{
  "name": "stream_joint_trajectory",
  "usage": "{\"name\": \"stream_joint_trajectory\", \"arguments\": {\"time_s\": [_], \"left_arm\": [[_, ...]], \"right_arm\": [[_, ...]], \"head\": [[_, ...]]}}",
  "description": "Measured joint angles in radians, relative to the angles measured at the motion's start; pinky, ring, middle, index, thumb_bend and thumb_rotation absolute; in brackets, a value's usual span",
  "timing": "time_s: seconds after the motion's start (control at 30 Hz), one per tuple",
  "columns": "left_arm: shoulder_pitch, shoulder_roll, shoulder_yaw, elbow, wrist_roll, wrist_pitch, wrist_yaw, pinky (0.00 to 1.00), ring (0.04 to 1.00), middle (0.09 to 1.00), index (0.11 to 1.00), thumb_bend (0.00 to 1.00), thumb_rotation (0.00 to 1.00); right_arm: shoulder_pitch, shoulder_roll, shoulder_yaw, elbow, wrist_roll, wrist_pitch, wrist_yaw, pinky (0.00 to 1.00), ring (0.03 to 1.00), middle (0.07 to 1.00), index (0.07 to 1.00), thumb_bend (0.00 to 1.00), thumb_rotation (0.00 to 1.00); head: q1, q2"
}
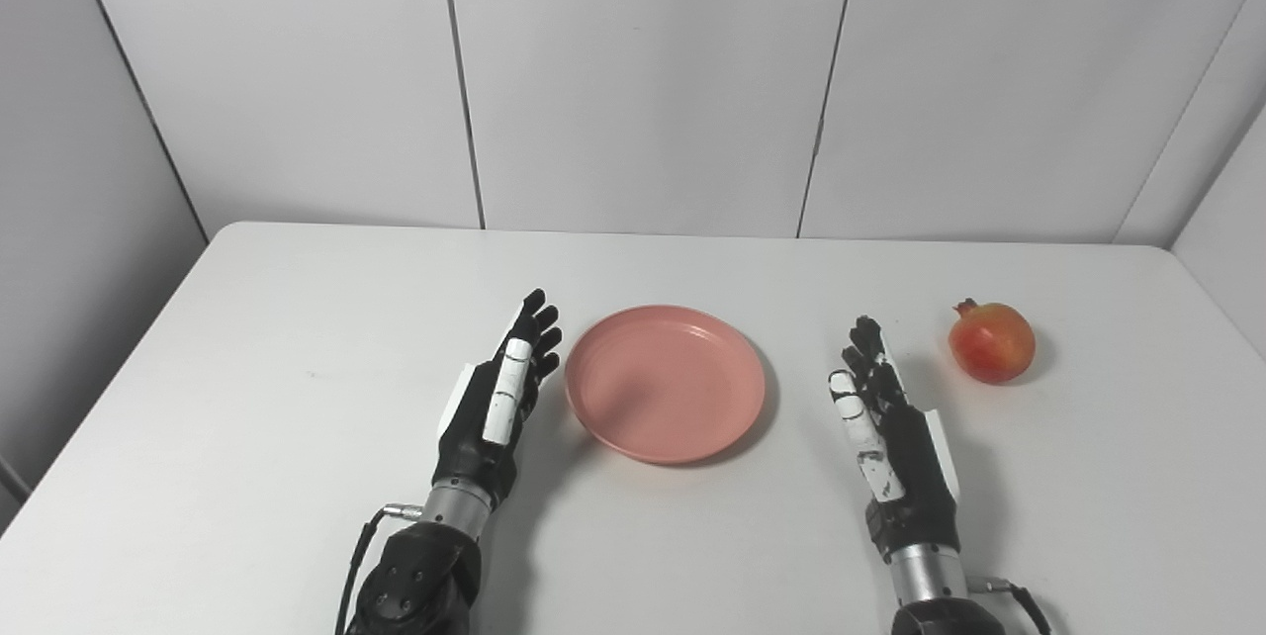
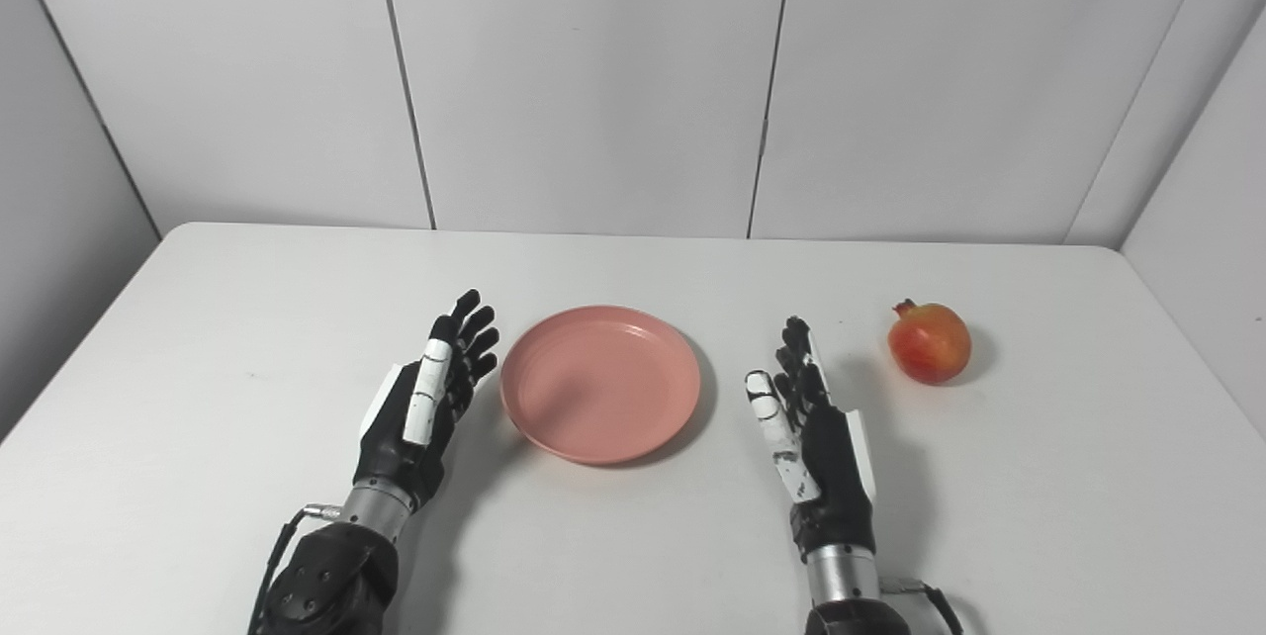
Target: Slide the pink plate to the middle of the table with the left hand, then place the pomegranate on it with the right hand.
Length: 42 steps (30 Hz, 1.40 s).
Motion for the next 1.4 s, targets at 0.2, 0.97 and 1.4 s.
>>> {"name": "stream_joint_trajectory", "arguments": {"time_s": [0.2, 0.97, 1.4], "left_arm": [[0.018, -0.005, 0.001, -0.012, -0.011, 0.001, -0.008, 0.94, 0.945, 0.955, 0.956, 0.68, 0.98], [0.009, 0.005, 0.009, -0.003, 0.006, -0.002, -0.006, 1.0, 0.998, 0.999, 0.997, 0.69, 1.0], [-0.094, 0.003, 0.037, 0.12, 0.069, -0.046, 0.053, 0.99, 0.999, 1.0, 1.0, 0.69, 1.0]], "right_arm": [[-0.009, 0.003, 0.024, -0.002, -0.034, 0.039, -0.001, 1.0, 1.0, 1.0, 1.0, 0.73, 0.9], [-0.015, 0.004, 0.036, -0.023, -0.037, 0.054, -0.001, 1.0, 1.0, 1.0, 1.0, 0.73, 0.89], [-0.015, 0.01, 0.032, -0.023, -0.029, 0.06, -0.001, 1.0, 1.0, 1.0, 1.0, 0.73, 0.88]], "head": [[-0.028, 0.005], [0.008, 0.011], [0.017, 0.014]]}}
